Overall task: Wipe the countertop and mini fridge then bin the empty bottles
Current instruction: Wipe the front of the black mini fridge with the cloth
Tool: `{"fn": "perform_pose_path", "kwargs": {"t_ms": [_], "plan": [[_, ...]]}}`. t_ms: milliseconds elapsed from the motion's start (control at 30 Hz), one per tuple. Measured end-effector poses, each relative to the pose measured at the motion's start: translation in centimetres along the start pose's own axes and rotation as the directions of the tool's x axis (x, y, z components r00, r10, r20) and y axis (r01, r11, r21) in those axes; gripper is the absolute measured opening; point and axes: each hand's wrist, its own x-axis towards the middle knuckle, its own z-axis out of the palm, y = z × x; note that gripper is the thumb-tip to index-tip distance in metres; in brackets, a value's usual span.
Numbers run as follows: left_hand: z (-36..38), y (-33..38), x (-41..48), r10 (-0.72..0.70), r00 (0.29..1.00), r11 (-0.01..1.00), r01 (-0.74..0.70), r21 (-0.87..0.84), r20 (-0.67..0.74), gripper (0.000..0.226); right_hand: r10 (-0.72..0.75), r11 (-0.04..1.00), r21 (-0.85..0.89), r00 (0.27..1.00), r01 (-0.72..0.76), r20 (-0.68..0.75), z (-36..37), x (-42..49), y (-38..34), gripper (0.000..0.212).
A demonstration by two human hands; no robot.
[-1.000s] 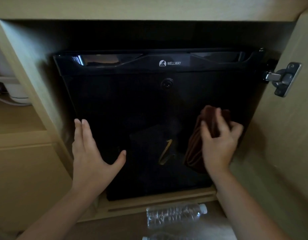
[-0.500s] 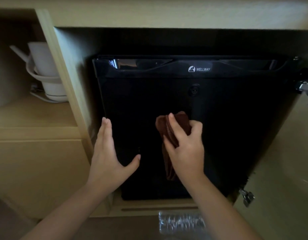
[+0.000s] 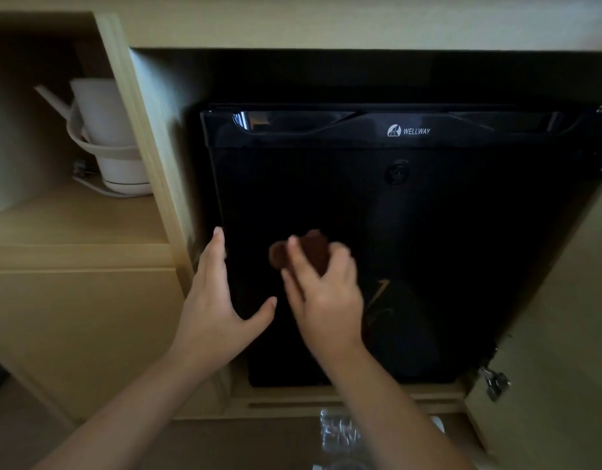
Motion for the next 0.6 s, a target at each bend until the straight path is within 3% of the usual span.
{"fn": "perform_pose_path", "kwargs": {"t_ms": [100,167,233,400,533,600], "plan": [[0.3,0.2,-0.1,-0.015,1.0,0.998,0.015,0.06,0.008,0.109,-0.114,0.993,0.045,0.989,0.11,0.094,0.1,-1.0,0.7,0.037],[0.9,0.6,-0.1,-0.019,1.0,0.995,0.018,0.098,0.004,0.11,-0.024,0.989,0.144,0.998,0.014,0.064,-1.2,-0.8,3.0,0.043],[1.7,1.3,-0.1,-0.038,0.999,0.992,0.039,0.118,-0.012,0.112,0.129,0.982,0.147,0.99,-0.12,-0.053,-3.1,-0.4,6.6,0.044],[2.9,2.2,0.0,-0.076,0.995,0.984,0.086,0.156,-0.066,0.115,0.495,0.867,0.204,0.833,-0.455,-0.245,-7.8,-0.5,15.4,0.038],[2.7,1.8,0.0,-0.076,0.996,0.982,0.084,0.169,-0.052,0.116,0.514,0.856,0.223,0.813,-0.467,-0.272,-6.3,-1.7,14.4,0.036],[2.6,1.6,-0.1,-0.069,0.997,0.982,0.075,0.172,-0.038,0.116,0.47,0.877,0.238,0.85,-0.418,-0.239,-4.2,-2.1,11.7,0.036]]}}
